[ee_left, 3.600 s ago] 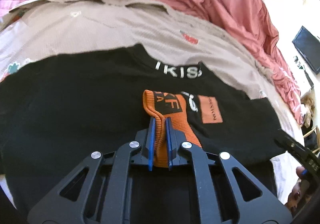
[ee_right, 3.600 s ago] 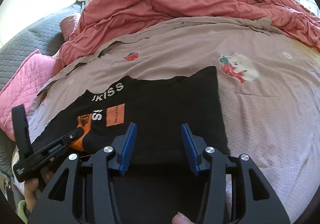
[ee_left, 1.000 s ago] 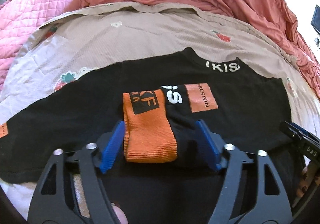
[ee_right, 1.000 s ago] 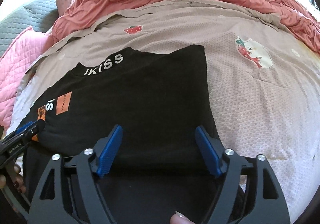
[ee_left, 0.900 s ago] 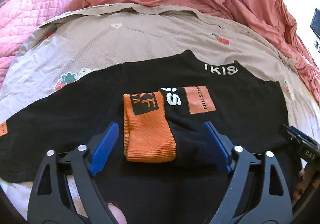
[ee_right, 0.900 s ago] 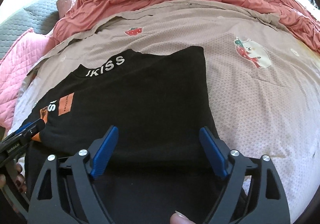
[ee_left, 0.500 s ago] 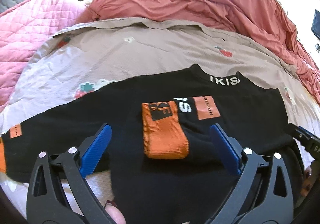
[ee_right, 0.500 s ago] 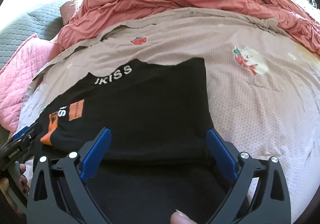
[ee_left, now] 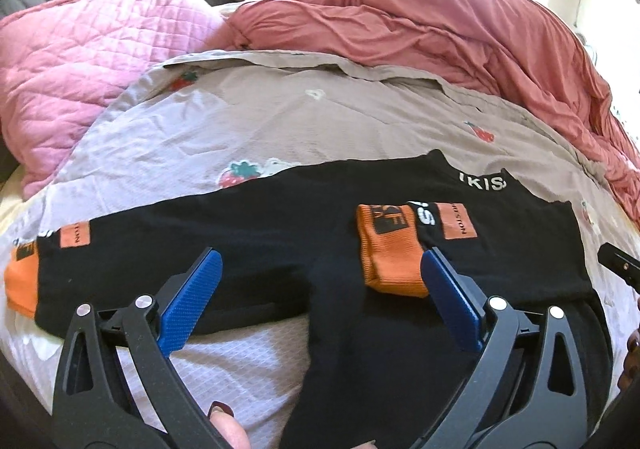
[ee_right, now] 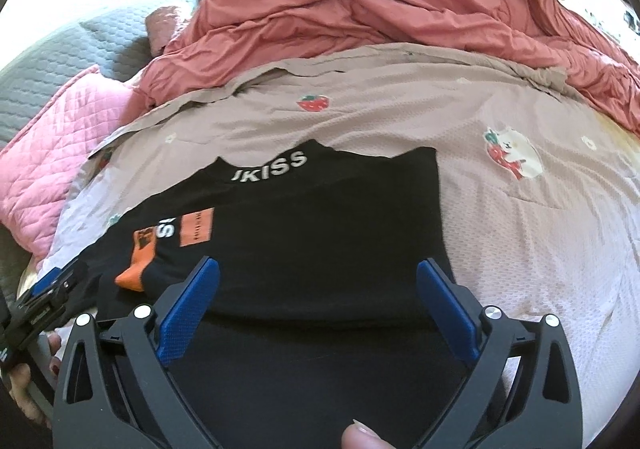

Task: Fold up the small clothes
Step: 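Move the left tool to the other sleeve's orange cuff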

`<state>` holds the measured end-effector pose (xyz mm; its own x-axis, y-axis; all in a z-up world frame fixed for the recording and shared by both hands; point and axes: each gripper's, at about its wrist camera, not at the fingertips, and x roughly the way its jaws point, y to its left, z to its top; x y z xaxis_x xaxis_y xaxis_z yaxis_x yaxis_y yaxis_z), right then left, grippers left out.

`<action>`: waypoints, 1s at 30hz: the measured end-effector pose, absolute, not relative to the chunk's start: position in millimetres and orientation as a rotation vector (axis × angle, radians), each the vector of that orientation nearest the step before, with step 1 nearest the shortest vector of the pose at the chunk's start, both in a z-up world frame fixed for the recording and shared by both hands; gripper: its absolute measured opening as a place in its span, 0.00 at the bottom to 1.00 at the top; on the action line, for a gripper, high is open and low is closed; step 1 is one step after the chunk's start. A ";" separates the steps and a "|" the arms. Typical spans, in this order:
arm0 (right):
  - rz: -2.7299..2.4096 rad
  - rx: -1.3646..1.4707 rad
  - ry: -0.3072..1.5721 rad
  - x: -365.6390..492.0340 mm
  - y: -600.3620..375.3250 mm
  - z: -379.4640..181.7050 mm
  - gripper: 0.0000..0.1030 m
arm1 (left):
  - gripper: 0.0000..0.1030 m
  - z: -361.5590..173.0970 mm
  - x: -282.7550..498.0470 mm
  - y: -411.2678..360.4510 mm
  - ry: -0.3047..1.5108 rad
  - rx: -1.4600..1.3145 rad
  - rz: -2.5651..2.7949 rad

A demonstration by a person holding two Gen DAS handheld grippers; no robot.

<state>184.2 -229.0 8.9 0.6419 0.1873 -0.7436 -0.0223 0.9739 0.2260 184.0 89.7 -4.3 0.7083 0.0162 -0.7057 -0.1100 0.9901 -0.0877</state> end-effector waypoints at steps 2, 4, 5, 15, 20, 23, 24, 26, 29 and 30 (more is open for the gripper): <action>0.134 0.189 0.855 179.9 -220.6 12.6 0.96 | 0.91 -4.8 179.5 96.1 0.780 -0.136 0.083; 0.149 0.180 0.837 174.5 -212.0 16.1 0.96 | 0.91 -5.5 174.6 104.1 0.780 -0.149 0.096; 0.156 0.178 0.832 172.5 -208.3 17.6 0.96 | 0.91 -5.6 172.9 106.3 0.780 -0.152 0.101; 0.248 0.121 0.802 158.5 -161.6 34.9 0.96 | 0.91 5.7 147.4 133.4 0.747 -0.158 0.159; 0.280 0.089 0.790 148.5 -140.6 42.2 0.96 | 0.91 13.5 136.3 147.7 0.732 -0.162 0.180; 0.295 0.066 0.790 144.3 -127.7 44.7 0.96 | 0.91 17.5 130.3 158.0 0.730 -0.174 0.193; 0.300 0.062 0.790 143.1 -123.9 45.4 0.96 | 0.91 19.4 127.8 162.2 0.731 -0.180 0.196; 0.316 0.051 0.789 140.3 -114.3 47.5 0.96 | 0.91 24.0 122.2 169.2 0.727 -0.186 0.203; 0.341 0.025 0.779 135.9 -98.0 52.9 0.96 | 0.91 32.1 113.9 180.8 0.710 -0.194 0.223; 0.346 0.019 0.775 134.6 -94.0 54.2 0.96 | 0.91 35.1 111.1 185.8 0.703 -0.195 0.239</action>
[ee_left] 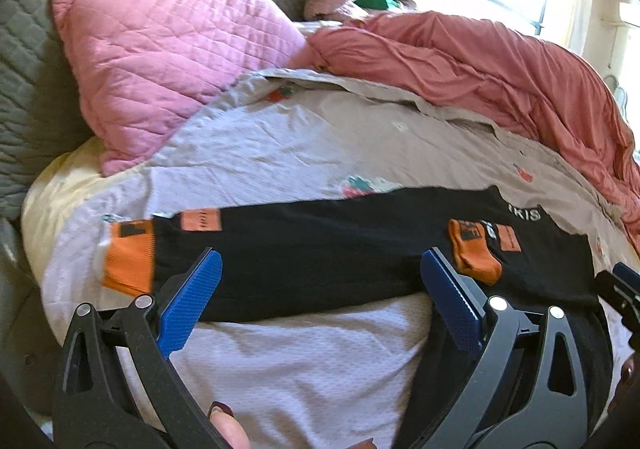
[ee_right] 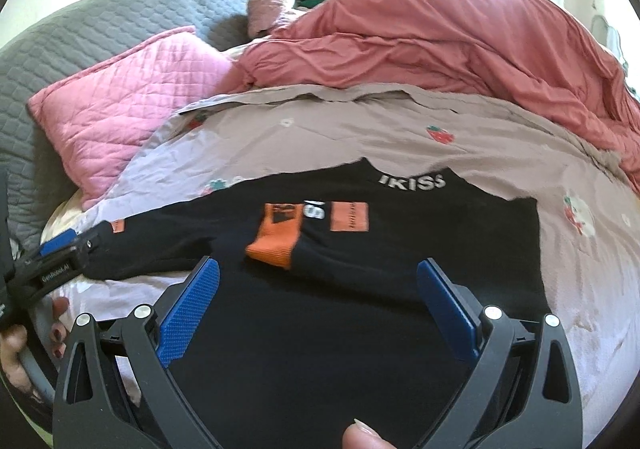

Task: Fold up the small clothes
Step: 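Move the left tool to the other sleeve's orange cuff, then close the left tool on the orange cuff and lift it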

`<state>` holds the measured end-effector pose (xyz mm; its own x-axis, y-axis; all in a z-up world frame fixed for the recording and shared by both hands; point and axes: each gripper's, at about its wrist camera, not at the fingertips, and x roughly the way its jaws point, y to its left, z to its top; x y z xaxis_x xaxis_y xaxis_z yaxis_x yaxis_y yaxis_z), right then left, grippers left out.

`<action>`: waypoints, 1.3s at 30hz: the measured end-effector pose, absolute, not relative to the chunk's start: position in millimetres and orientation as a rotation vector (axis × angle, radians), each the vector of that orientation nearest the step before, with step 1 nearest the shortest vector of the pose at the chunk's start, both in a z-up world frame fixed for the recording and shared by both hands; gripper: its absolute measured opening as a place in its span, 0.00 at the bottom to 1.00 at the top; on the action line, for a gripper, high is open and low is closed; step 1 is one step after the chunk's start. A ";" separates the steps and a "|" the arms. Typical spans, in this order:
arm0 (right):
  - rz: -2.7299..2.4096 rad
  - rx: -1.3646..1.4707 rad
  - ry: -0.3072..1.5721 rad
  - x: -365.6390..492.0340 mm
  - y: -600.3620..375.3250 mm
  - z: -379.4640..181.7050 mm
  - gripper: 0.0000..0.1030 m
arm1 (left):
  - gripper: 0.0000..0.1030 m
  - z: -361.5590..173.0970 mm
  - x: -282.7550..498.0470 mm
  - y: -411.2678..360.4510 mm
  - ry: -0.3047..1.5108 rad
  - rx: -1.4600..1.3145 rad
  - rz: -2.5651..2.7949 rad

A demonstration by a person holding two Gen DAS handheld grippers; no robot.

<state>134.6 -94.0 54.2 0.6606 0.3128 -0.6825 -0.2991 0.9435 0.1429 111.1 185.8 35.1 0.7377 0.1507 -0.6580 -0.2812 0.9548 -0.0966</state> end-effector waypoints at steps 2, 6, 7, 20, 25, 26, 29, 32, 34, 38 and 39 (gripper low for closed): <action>0.360 0.006 0.768 132.5 -84.0 57.4 0.96 | 0.91 41.0 106.3 195.2 0.686 -0.195 0.273; 0.393 -0.004 0.763 129.9 -65.6 61.4 0.96 | 0.91 49.3 99.3 216.9 0.665 -0.220 0.316; 0.401 -0.007 0.762 129.6 -60.9 62.1 0.96 | 0.91 50.2 97.7 222.9 0.663 -0.232 0.326; 0.501 -0.063 0.754 127.7 -2.7 64.7 0.96 | 0.91 40.0 82.0 302.1 0.677 -0.388 0.464; 0.528 -0.087 0.751 130.5 14.9 63.7 0.96 | 0.91 32.8 77.9 324.3 0.692 -0.424 0.501; 0.537 -0.097 0.753 131.5 20.0 63.0 0.96 | 0.91 31.3 77.5 327.6 0.694 -0.423 0.517; 0.565 -0.125 0.758 132.7 35.9 60.3 0.96 | 0.91 25.2 77.0 336.2 0.704 -0.442 0.533; 0.598 -0.152 0.766 132.3 53.6 56.0 0.96 | 0.91 18.1 77.0 344.9 0.712 -0.474 0.533; 0.625 -0.173 0.772 131.3 66.5 52.1 0.96 | 0.90 14.4 76.1 350.7 0.710 -0.498 0.533; 0.655 -0.227 0.778 134.1 89.8 45.2 0.96 | 0.78 0.4 74.5 367.1 0.724 -0.578 0.516; 0.660 -0.234 0.781 134.8 94.4 43.8 0.96 | 0.73 -4.3 74.5 371.0 0.734 -0.602 0.512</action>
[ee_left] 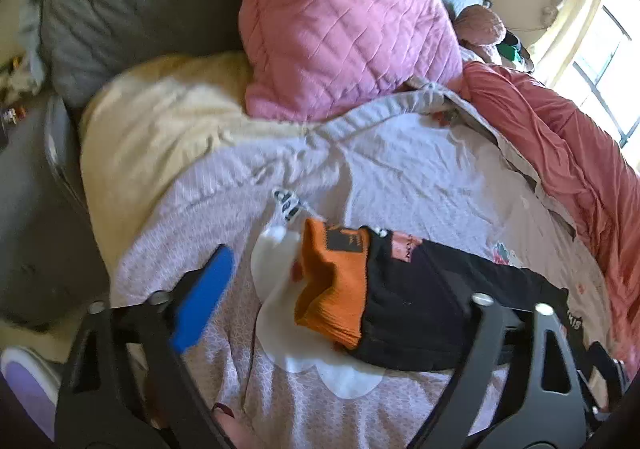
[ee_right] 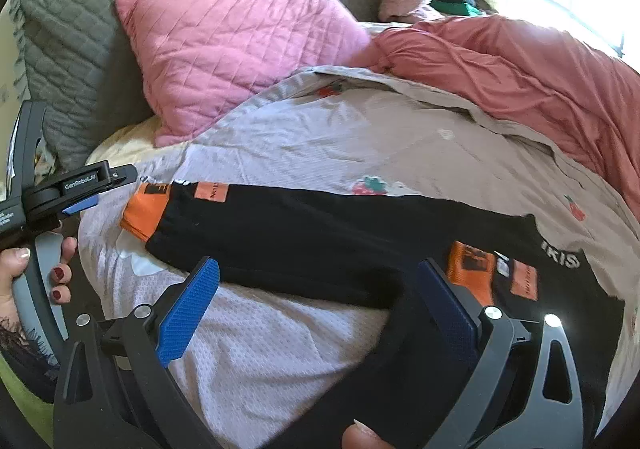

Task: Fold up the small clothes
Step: 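Close the left tool on the orange cuff and lift it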

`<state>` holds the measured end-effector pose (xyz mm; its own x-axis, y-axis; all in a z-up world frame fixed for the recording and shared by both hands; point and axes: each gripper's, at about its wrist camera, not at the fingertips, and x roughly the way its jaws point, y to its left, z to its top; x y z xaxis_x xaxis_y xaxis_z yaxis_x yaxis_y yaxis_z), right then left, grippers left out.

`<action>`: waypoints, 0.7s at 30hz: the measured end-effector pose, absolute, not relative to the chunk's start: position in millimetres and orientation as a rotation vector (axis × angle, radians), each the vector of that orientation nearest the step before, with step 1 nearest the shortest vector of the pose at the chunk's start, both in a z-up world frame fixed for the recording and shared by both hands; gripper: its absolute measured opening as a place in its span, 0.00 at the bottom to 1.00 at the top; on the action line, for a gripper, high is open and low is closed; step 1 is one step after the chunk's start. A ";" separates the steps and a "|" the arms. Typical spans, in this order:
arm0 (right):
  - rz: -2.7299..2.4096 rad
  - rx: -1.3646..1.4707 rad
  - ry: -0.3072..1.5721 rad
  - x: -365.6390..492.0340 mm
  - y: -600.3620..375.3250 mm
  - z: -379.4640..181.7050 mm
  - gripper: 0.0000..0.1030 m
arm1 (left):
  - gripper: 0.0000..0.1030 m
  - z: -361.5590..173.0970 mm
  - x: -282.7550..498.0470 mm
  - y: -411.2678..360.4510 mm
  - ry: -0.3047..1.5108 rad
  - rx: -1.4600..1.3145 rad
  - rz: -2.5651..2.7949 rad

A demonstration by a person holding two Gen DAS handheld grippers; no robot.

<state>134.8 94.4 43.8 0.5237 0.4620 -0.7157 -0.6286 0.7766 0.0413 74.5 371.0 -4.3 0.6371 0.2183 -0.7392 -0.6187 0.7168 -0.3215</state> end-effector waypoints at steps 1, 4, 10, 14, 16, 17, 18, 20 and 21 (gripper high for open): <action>0.667 -0.242 0.785 136.3 101.0 41.7 0.96 | 0.72 -7.1 74.5 373.7 0.737 -0.619 0.512; 0.689 -0.260 0.791 137.4 115.6 36.7 0.96 | 0.62 -17.3 72.1 383.2 0.743 -0.680 0.533; 0.714 -0.248 0.818 139.4 132.9 22.7 0.96 | 0.49 -32.7 79.9 375.4 0.788 -0.698 0.520; 0.722 -0.242 0.846 139.0 131.3 10.3 0.96 | 0.32 -39.2 88.4 366.6 0.795 -0.701 0.498; 0.702 -0.236 0.860 143.1 125.9 3.8 0.96 | 0.21 -42.0 90.4 363.9 0.792 -0.690 0.514; 0.695 -0.227 0.869 144.5 123.1 1.5 0.96 | 0.17 -42.1 90.5 362.3 0.784 -0.684 0.518; 0.688 -0.208 0.884 147.6 118.6 -1.5 0.96 | 0.11 -41.7 90.6 360.7 0.776 -0.687 0.505; 0.675 -0.170 0.907 152.2 108.7 -5.4 0.96 | 0.09 -36.5 90.7 355.7 0.758 -0.670 0.495; 0.669 -0.155 0.912 153.8 103.9 -6.5 0.96 | 0.08 -33.6 91.0 352.8 0.748 -0.662 0.491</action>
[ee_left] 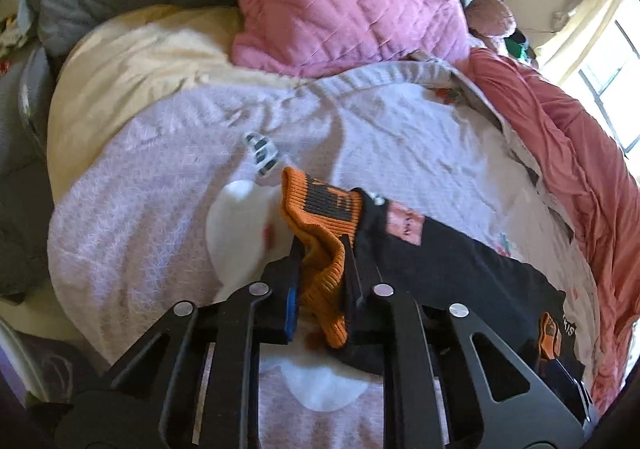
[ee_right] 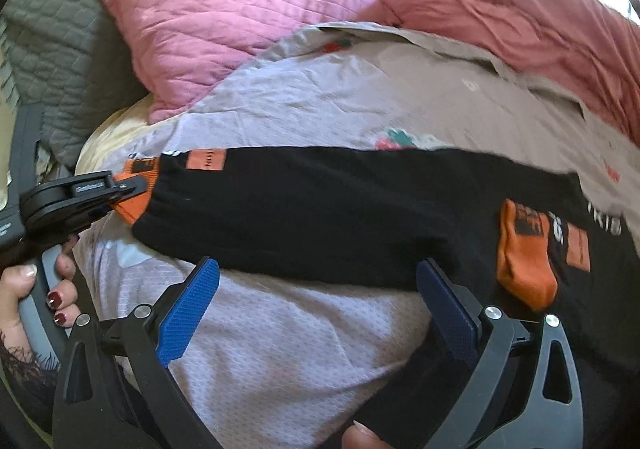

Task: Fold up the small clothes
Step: 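Close the left tool on the orange cuff and lift it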

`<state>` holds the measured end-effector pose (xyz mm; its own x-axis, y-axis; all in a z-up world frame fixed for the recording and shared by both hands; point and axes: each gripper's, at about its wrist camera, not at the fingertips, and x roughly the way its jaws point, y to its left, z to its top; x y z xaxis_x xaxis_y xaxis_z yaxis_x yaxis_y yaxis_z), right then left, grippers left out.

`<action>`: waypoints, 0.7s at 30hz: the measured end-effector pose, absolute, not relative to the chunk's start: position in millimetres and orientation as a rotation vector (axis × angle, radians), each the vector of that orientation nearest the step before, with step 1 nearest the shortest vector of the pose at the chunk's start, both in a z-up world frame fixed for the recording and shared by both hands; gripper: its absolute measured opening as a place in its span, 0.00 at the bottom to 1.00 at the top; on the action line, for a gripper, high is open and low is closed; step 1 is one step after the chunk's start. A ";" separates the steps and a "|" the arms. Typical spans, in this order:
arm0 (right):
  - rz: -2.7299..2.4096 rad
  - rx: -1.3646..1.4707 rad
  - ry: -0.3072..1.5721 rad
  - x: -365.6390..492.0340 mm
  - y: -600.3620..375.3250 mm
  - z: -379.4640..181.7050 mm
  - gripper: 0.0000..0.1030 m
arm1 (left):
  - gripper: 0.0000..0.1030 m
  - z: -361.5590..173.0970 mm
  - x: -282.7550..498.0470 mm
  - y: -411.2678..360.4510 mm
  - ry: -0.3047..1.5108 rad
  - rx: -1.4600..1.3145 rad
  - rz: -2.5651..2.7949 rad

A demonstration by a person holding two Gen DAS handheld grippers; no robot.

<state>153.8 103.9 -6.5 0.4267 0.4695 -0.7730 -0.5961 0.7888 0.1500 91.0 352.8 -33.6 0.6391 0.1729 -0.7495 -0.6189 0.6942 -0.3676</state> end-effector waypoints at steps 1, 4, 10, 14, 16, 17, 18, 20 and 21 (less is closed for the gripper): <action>0.662 -0.143 0.915 155.2 99.5 -7.4 0.96 | 0.08 -29.7 91.4 350.0 0.736 -0.655 0.482; 0.627 -0.099 0.932 161.3 78.7 -9.6 0.96 | 0.07 -15.8 91.4 340.0 0.696 -0.634 0.449; 0.555 0.018 0.948 172.2 25.8 -5.2 0.96 | 0.07 9.4 92.7 311.0 0.650 -0.586 0.364; 0.482 0.093 0.925 176.1 -25.8 3.7 0.96 | 0.07 24.1 94.0 288.8 0.630 -0.545 0.321; 0.443 0.137 0.915 178.3 -55.5 7.1 0.96 | 0.07 30.4 95.7 275.9 0.627 -0.531 0.296; 0.427 0.149 0.911 178.6 -67.7 8.1 0.96 | 0.07 32.1 96.2 271.0 0.628 -0.531 0.283; 0.407 0.159 0.904 177.8 -81.3 8.7 0.96 | 0.06 34.5 97.3 264.5 0.629 -0.526 0.267; 0.368 0.176 0.895 175.6 -106.3 8.1 0.96 | 0.06 41.0 99.7 247.3 0.630 -0.507 0.234; 0.349 0.190 0.893 175.0 -119.8 7.2 0.96 | 0.06 44.6 101.5 238.0 0.630 -0.494 0.217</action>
